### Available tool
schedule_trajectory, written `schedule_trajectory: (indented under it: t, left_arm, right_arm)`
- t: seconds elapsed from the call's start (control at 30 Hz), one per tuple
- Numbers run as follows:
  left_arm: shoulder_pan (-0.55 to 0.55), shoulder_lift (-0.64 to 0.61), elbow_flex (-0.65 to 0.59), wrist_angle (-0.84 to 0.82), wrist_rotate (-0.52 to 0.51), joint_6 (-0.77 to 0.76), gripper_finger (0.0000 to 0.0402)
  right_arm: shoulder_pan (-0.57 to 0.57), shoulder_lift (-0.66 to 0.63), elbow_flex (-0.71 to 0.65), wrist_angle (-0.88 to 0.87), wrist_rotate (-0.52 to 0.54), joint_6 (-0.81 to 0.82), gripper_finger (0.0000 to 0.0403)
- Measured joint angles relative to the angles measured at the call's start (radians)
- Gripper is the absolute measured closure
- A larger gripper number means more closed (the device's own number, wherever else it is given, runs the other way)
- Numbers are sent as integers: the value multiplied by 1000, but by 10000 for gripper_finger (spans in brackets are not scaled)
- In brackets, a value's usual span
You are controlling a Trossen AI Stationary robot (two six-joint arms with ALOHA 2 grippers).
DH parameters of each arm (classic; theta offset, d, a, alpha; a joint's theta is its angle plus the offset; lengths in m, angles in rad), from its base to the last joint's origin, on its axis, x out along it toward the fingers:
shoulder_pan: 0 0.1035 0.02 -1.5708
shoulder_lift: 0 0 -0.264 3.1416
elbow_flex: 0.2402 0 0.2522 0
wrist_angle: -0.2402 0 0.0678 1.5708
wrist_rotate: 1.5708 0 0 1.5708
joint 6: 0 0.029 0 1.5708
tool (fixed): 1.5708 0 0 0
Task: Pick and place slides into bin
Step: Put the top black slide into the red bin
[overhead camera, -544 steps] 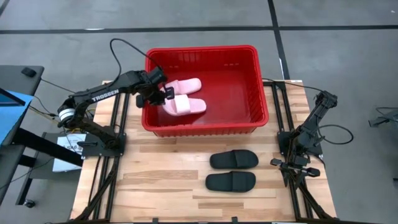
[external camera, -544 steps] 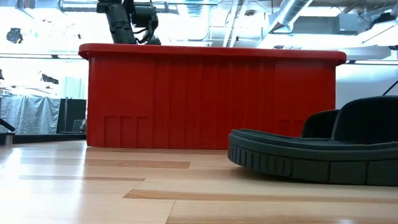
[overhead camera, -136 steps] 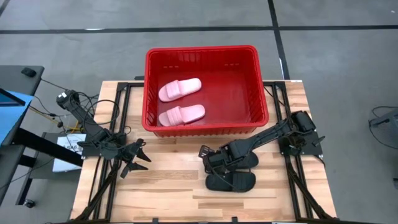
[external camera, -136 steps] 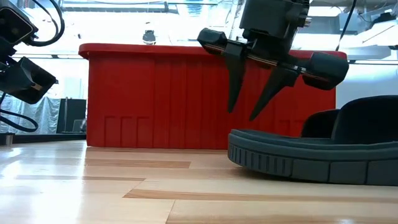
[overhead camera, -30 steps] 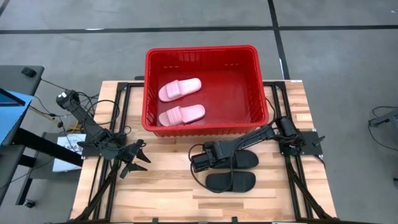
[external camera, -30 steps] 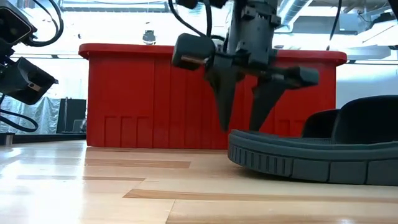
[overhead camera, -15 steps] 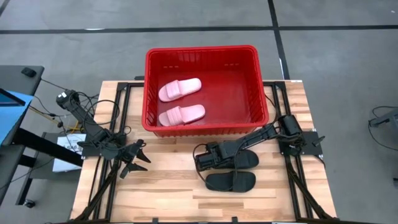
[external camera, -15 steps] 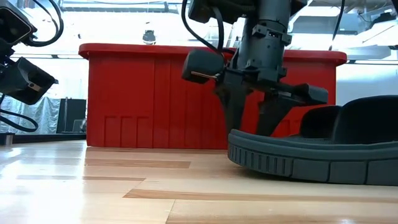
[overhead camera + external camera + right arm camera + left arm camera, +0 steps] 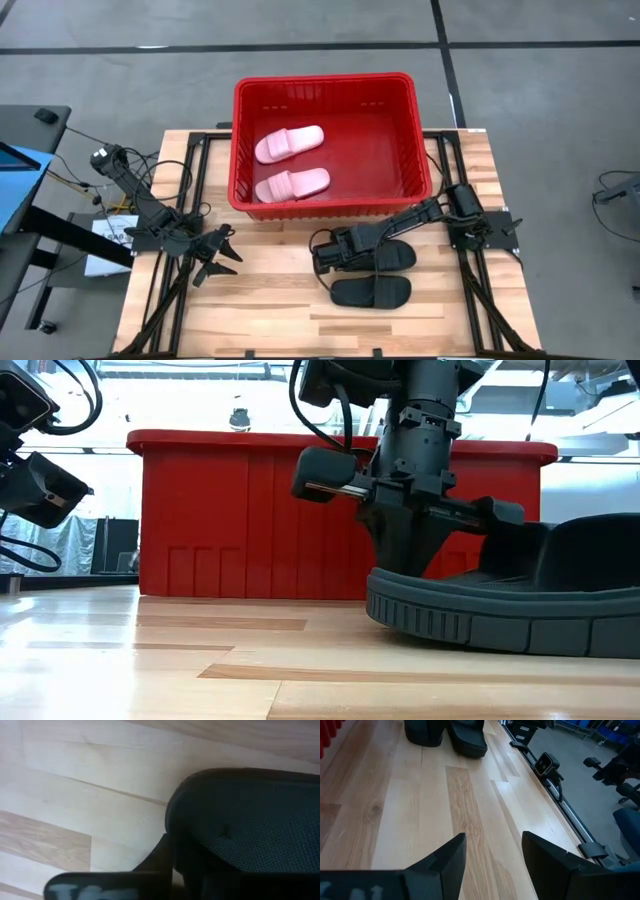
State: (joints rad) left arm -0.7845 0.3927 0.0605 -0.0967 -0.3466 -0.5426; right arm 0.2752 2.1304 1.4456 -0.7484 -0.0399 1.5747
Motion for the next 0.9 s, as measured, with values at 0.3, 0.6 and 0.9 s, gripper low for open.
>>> schedule_trajectory:
  t: [0.3,0.6,0.9]
  left_arm:
    - [0,0,0,0,0,0,219]
    - [0,0,0,0,0,0,219]
    - [0,0,0,0,0,0,219]
  right_arm:
    - [18,-17,77,-106,65,-36,401]
    - [47,-22,200,-209,123,-56,402]
    - [87,-25,376,-394,198,-57,403]
